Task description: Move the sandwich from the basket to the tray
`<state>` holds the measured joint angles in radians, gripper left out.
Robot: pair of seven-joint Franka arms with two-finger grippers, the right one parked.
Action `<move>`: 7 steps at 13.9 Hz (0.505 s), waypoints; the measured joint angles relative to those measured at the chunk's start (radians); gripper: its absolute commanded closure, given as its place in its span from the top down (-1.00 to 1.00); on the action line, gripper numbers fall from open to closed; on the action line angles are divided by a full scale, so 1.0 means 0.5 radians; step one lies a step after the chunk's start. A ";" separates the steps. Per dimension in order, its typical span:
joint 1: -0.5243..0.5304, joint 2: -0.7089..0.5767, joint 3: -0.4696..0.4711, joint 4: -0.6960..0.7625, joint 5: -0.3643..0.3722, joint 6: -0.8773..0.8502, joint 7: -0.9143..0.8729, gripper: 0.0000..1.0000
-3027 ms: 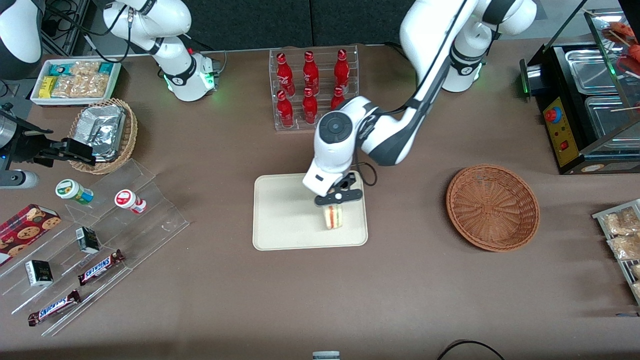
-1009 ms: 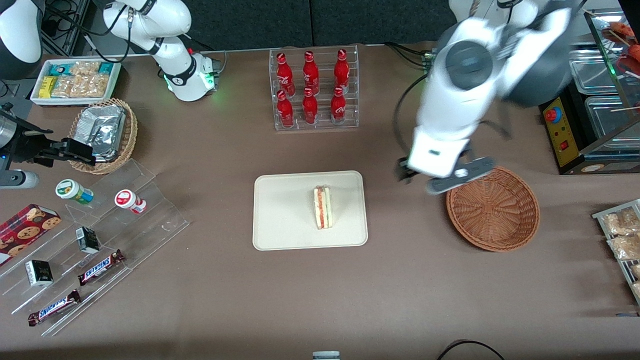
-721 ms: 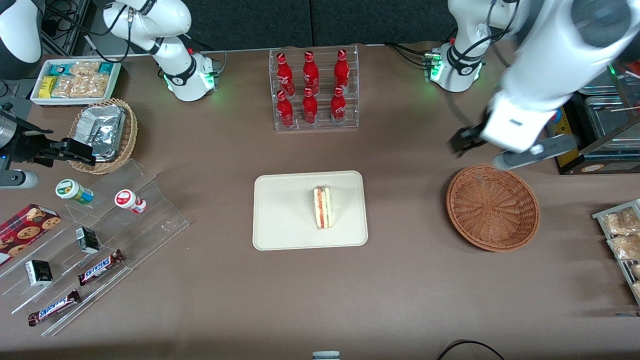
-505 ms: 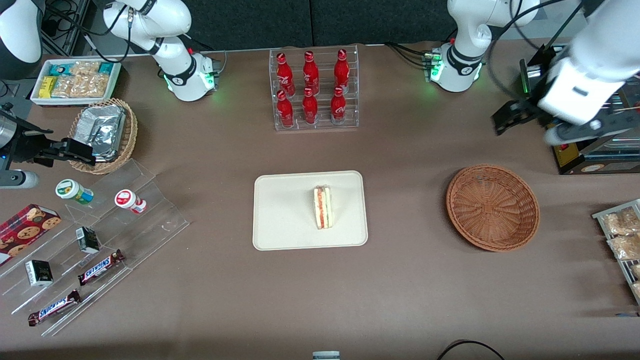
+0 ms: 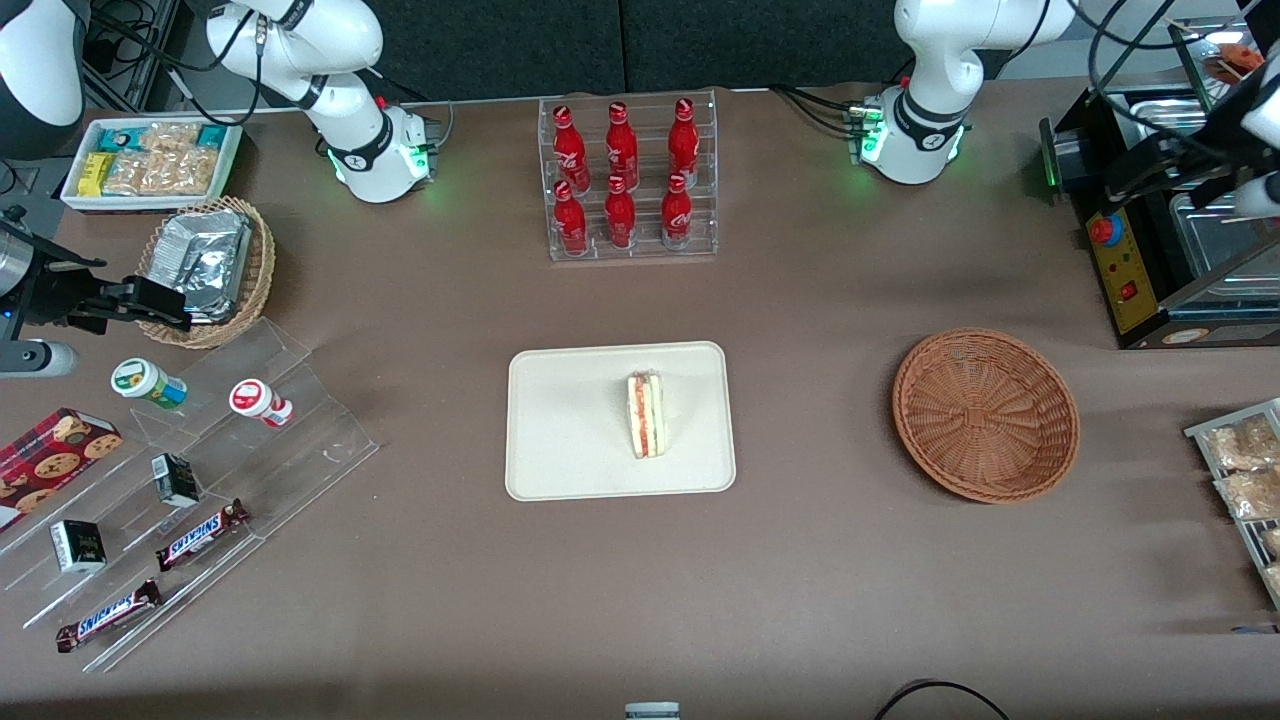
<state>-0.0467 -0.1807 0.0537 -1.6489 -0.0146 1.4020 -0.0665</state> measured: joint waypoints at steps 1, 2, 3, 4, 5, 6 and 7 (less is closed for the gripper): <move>0.001 -0.001 -0.003 -0.001 -0.001 0.000 0.000 1.00; 0.001 0.000 -0.010 -0.005 -0.001 0.000 0.000 1.00; 0.000 0.000 -0.018 -0.012 -0.001 0.001 0.000 1.00; 0.000 0.000 -0.025 -0.017 -0.001 0.002 0.000 1.00; 0.000 0.001 -0.031 -0.019 -0.001 0.003 0.001 1.00; 0.000 0.005 -0.042 -0.019 -0.001 0.007 0.001 1.00; 0.000 0.012 -0.057 -0.016 -0.001 0.011 0.001 1.00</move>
